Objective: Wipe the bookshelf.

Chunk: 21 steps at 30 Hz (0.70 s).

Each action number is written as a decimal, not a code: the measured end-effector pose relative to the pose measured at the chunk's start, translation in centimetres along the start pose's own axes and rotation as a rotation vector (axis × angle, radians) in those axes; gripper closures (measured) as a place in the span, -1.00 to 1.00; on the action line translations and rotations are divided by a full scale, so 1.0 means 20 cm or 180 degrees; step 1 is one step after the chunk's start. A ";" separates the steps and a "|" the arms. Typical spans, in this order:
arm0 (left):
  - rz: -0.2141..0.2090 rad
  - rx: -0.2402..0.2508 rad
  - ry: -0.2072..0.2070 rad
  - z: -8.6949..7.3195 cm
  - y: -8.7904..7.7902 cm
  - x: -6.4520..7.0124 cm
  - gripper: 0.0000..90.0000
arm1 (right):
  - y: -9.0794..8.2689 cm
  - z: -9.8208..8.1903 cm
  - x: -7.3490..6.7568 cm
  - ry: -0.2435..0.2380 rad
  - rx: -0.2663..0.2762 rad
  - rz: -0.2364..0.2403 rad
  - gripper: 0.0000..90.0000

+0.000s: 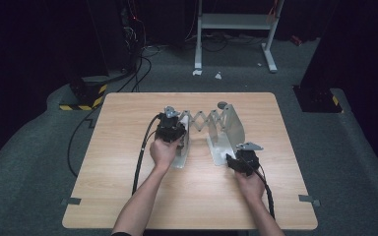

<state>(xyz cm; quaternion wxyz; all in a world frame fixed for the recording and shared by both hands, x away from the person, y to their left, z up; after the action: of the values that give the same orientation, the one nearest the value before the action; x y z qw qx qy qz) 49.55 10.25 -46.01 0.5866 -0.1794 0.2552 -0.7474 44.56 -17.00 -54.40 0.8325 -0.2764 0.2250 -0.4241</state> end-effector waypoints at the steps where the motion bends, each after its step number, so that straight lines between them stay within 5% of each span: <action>1: -0.0002 -0.0028 0.0004 -0.01 0.01 0.00 0.80 | 0.00 0.00 0.00 0.0000 0.0000 0.0000 0.04; 10: 0.0036 -0.0160 0.0081 -0.05 0.07 0.05 0.80 | 0.00 0.00 0.00 -0.0037 -0.0004 0.0020 0.10; 21: -0.0033 0.0188 -0.0131 0.10 -0.07 0.02 0.80 | 0.00 0.00 -0.01 -0.0050 -0.0003 0.0038 0.14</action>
<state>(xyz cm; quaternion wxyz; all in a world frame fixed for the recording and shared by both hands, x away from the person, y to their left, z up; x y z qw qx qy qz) 49.60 9.80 -43.57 0.5928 -0.1787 0.2199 -0.7538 44.53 -16.87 -54.39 0.8367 -0.2788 0.2203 -0.4168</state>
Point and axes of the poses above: each handheld gripper's, and its own axes: y roughly forward along the jaws, z roughly out of its top, x roughly to its right, the point moved 2 cm from there along y, roughly forward along the jaws, and after that the axes turned 12 degrees about z, right-handed, at the moved point
